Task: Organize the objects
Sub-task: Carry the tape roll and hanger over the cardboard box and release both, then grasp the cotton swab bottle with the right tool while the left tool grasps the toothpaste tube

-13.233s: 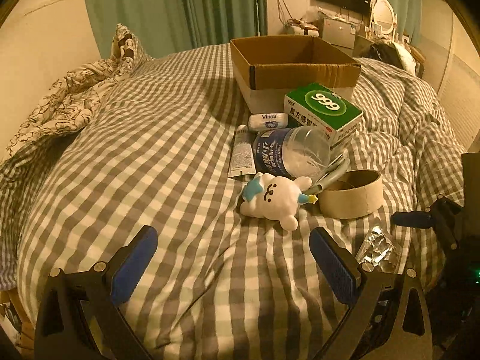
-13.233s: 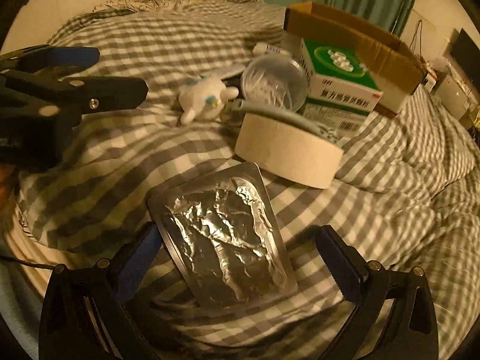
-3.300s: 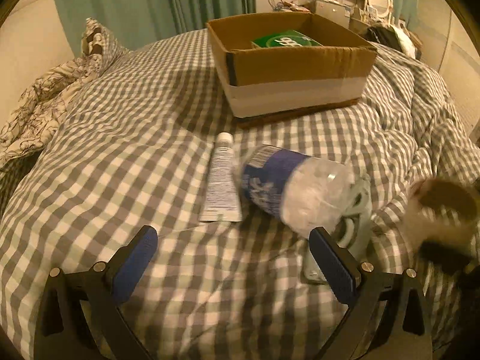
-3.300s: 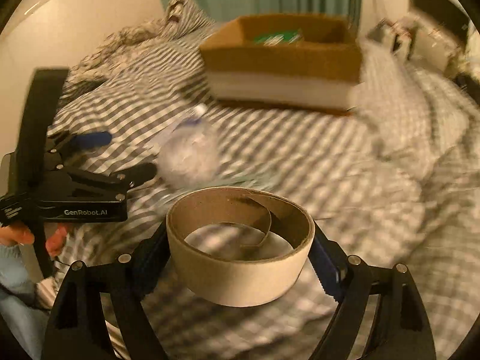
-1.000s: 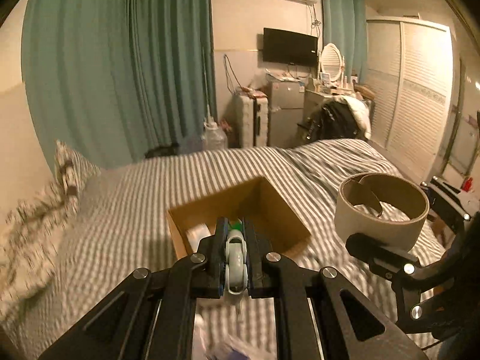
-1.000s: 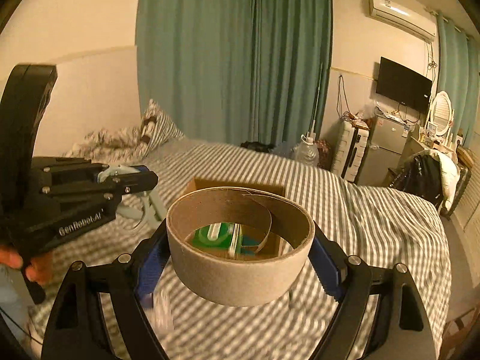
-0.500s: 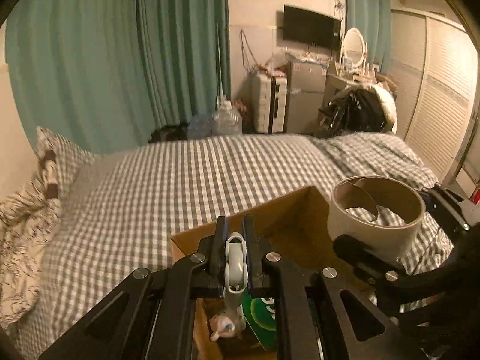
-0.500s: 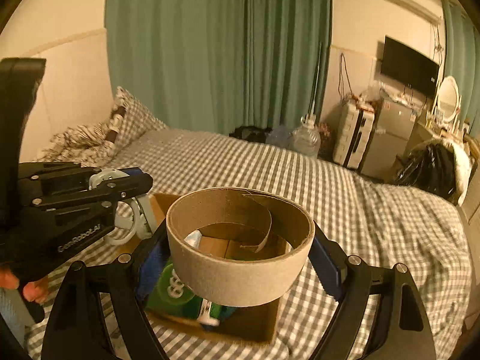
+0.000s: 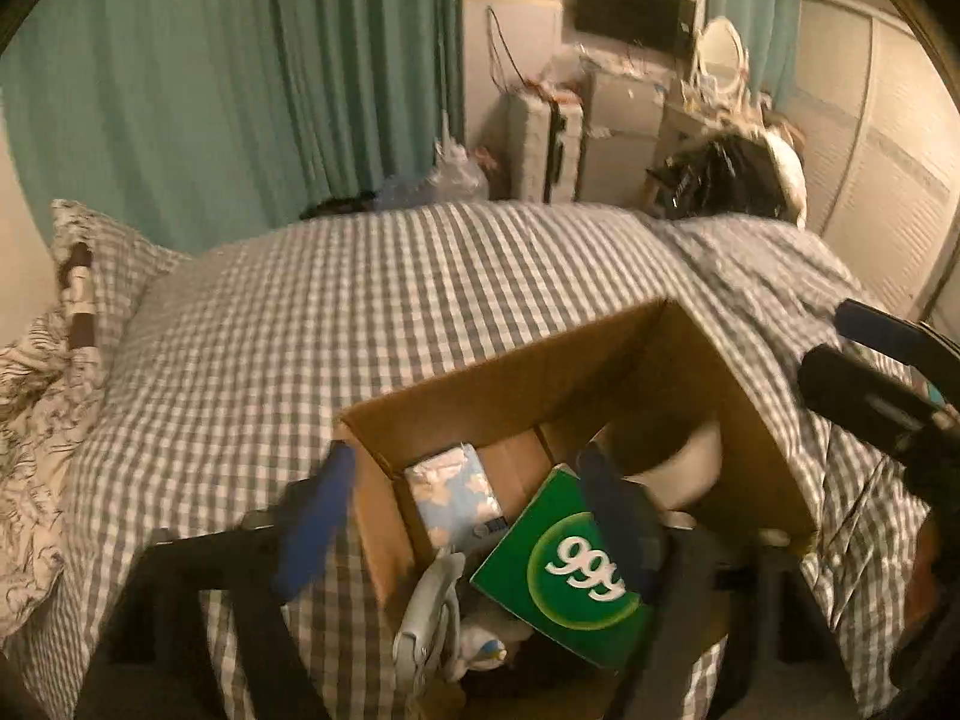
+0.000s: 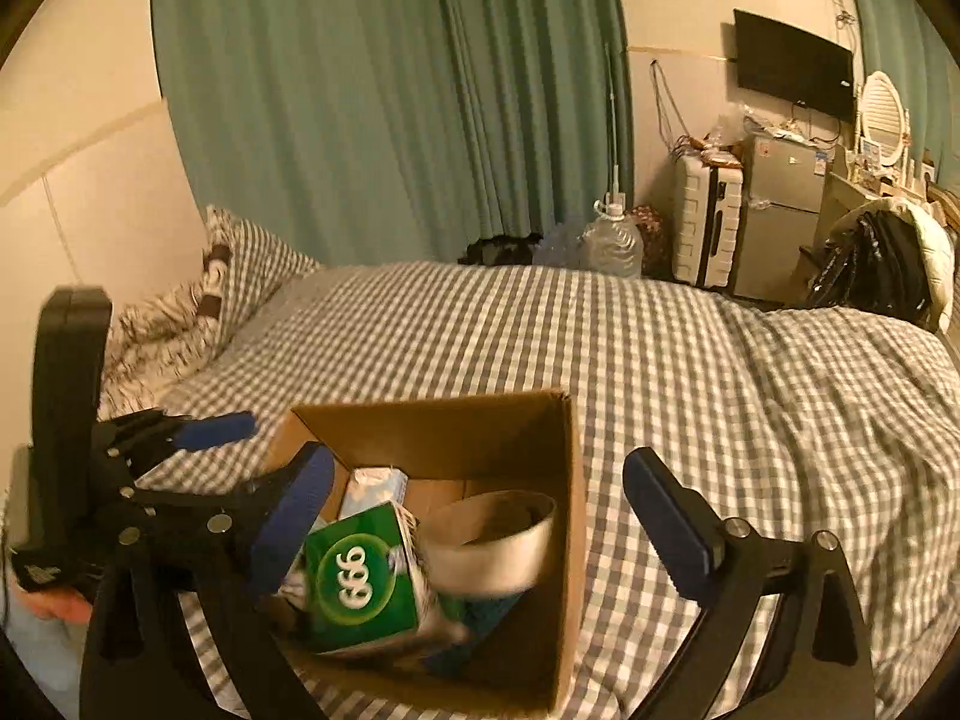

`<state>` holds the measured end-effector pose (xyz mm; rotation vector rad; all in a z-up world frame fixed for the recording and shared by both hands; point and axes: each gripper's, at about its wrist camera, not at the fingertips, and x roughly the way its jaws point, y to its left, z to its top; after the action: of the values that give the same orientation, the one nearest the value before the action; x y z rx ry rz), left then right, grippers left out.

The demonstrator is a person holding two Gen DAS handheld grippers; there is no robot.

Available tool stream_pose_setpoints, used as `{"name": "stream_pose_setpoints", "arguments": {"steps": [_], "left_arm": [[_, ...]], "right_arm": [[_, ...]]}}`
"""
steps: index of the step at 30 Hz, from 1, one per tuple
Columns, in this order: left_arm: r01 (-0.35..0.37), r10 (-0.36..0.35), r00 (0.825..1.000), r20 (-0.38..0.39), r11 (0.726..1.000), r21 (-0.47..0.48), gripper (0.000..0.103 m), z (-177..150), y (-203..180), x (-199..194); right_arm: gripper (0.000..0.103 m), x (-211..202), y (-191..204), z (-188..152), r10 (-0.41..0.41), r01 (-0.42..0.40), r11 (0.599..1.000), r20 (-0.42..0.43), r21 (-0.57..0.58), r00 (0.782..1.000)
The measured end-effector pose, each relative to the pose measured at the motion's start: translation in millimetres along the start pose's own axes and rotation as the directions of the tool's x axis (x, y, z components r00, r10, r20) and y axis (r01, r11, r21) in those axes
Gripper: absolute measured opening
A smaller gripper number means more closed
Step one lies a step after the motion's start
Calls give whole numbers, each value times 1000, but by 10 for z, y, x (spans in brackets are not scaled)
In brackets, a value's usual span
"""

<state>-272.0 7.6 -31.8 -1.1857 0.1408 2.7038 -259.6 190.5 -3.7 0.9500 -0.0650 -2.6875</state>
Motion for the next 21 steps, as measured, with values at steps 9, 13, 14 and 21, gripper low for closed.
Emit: {"name": "stream_pose_setpoints", "arguments": {"steps": [9,13,14,21], "left_arm": [[-42,40,989,142,999,13,102,-118,-55,-1026],[-40,39,981,192,999,2,103,-258,-44,-1501],[-41,40,980,197,999,-2,103,-309,-33,-1591],[-84,87,977,192,996,-25,103,-946,66,-1940]], "right_arm": [[98,-1129,337,35,-49,59,994,110,-92,993],[100,-1575,509,-51,-44,63,990,150,-129,988],[100,-1658,552,-93,-42,64,988,155,-138,987],[101,-1919,898,-626,0,25,980,123,-198,992]]}}
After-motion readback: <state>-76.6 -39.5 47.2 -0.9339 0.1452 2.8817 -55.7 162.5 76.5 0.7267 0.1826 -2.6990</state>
